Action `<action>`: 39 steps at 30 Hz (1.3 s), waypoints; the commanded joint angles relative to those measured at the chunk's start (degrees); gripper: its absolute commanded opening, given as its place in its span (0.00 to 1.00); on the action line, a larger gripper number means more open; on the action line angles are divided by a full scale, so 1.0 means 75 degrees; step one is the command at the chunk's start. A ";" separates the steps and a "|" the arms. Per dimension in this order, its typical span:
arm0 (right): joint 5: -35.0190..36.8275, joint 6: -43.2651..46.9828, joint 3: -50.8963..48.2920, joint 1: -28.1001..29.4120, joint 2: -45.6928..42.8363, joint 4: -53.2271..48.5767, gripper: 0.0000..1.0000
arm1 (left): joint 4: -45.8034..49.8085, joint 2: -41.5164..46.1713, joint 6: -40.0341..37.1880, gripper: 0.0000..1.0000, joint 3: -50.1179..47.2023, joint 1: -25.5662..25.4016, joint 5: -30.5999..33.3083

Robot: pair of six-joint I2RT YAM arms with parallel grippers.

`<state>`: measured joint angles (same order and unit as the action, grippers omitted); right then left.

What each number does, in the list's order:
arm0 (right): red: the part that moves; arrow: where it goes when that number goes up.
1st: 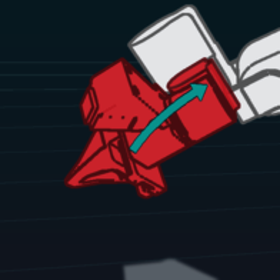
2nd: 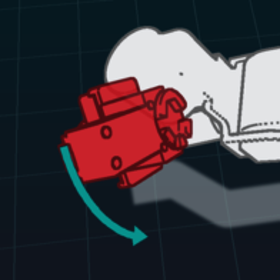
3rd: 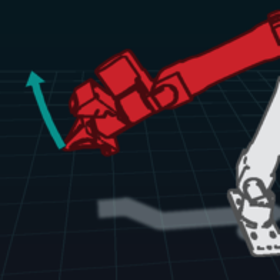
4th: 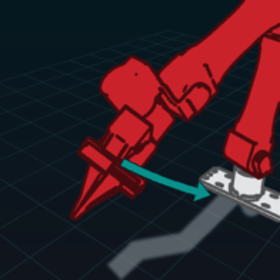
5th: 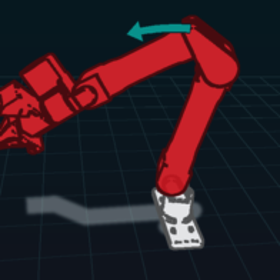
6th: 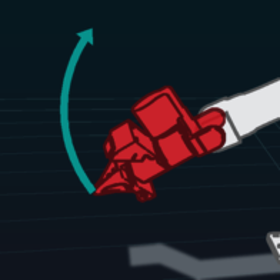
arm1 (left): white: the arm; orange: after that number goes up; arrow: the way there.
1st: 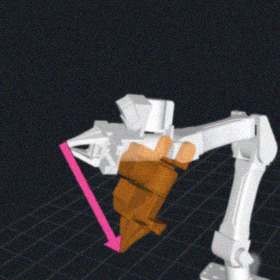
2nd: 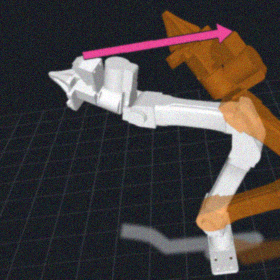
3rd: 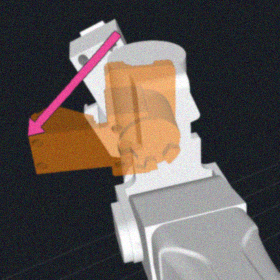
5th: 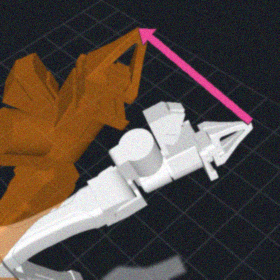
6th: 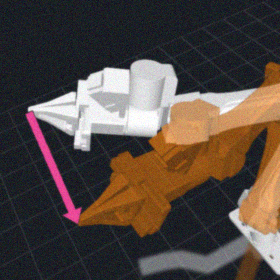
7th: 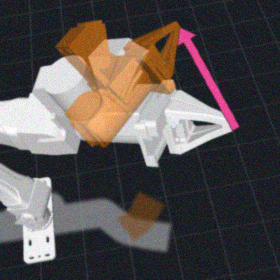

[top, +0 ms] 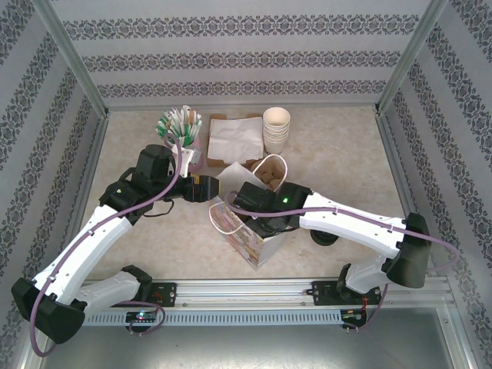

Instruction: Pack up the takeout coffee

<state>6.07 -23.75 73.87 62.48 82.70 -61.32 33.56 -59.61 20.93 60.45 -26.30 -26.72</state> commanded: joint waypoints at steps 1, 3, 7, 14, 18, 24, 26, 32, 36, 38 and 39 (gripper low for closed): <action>0.0092 -0.0181 -0.0233 0.0012 -0.0064 0.0365 0.53 | 0.0159 -0.0075 -0.0107 0.79 0.0098 -0.0098 0.0060; 0.0044 -0.0248 -0.0282 0.0004 -0.0008 0.0371 0.53 | 0.0157 -0.0087 -0.0110 0.79 0.0102 -0.0101 0.0064; -0.0115 -0.0440 -0.0501 -0.0010 0.0359 0.0181 0.54 | 0.0177 -0.0089 -0.0119 0.79 0.0100 -0.0104 0.0094; -0.0100 -0.0706 -0.0908 0.0013 0.0912 -0.0138 0.52 | 0.0245 -0.0079 -0.0166 0.79 0.0118 -0.0102 0.0135; -0.0039 -0.0811 -0.0962 0.0016 0.0948 -0.0167 0.52 | 0.0248 -0.0066 -0.0168 0.79 0.0103 -0.0102 0.0152; -0.0080 -0.0827 -0.0551 0.0022 0.0354 0.0267 0.52 | 0.0281 -0.0038 -0.0154 0.79 0.0127 -0.0103 0.0172; 0.0023 -0.0795 -0.0357 0.0020 0.0091 0.0418 0.52 | 0.0287 -0.0032 -0.0142 0.79 0.0138 -0.0103 0.0176; 0.0613 -0.0610 0.0018 0.0070 -0.0422 0.0524 0.52 | 0.0306 0.0007 -0.0124 0.79 0.0131 -0.0106 0.0186; 0.0826 -0.0607 0.0008 0.0083 -0.0645 0.0618 0.52 | 0.0292 0.0005 -0.0102 0.79 0.0129 -0.0110 0.0189; 0.0902 -0.0609 -0.0070 0.0100 -0.0773 0.0729 0.52 | 0.0306 0.0007 -0.0107 0.79 0.0125 -0.0106 0.0200; 0.0885 -0.0613 -0.0157 0.0107 -0.0838 0.0828 0.52 | 0.0314 0.0012 -0.0106 0.79 0.0130 -0.0107 0.0202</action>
<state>10.15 -27.99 72.73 62.52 78.43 -57.06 34.15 -60.12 20.95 60.45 -26.30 -26.22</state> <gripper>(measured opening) 0.641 0.788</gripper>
